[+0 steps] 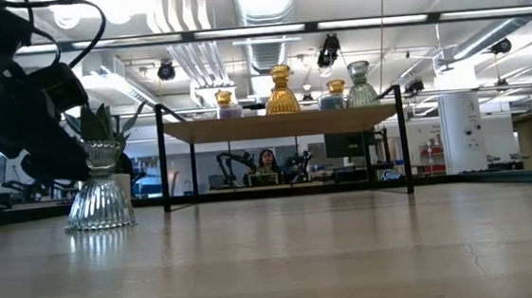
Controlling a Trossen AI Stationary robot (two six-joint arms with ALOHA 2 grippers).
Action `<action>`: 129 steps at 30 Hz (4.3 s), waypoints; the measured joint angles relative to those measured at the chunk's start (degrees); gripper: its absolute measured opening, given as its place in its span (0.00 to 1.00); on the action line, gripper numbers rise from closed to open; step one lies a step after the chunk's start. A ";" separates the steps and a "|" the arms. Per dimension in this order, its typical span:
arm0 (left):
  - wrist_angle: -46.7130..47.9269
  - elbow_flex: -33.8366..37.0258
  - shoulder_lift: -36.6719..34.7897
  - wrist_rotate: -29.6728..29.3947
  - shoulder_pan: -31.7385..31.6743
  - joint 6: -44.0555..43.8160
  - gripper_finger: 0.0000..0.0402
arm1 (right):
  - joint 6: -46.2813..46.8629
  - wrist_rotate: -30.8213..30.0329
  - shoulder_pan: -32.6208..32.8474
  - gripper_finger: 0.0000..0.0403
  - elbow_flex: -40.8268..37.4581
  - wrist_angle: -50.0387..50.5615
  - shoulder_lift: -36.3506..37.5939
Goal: Pick & Place candle stick holders
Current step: Put the green glass candle holder on the shelf
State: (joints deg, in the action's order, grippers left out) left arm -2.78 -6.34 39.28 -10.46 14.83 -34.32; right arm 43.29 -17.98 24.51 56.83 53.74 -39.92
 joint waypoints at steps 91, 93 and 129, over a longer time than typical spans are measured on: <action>1.91 -43.87 34.21 -17.51 -30.23 23.92 0.33 | 0.00 -0.01 -0.01 0.88 -0.01 0.01 0.00; 1.75 -43.28 34.22 -17.52 -30.39 23.90 0.33 | 0.00 -0.02 -0.02 0.88 -0.01 0.02 0.01; 0.28 -41.95 34.46 -13.03 -33.24 22.54 0.45 | 0.00 -0.02 0.00 0.88 -0.01 0.02 0.00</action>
State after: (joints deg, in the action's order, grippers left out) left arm -2.50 -48.29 73.73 -23.49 -18.41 -11.79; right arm 43.29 -18.00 24.51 56.82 53.76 -39.92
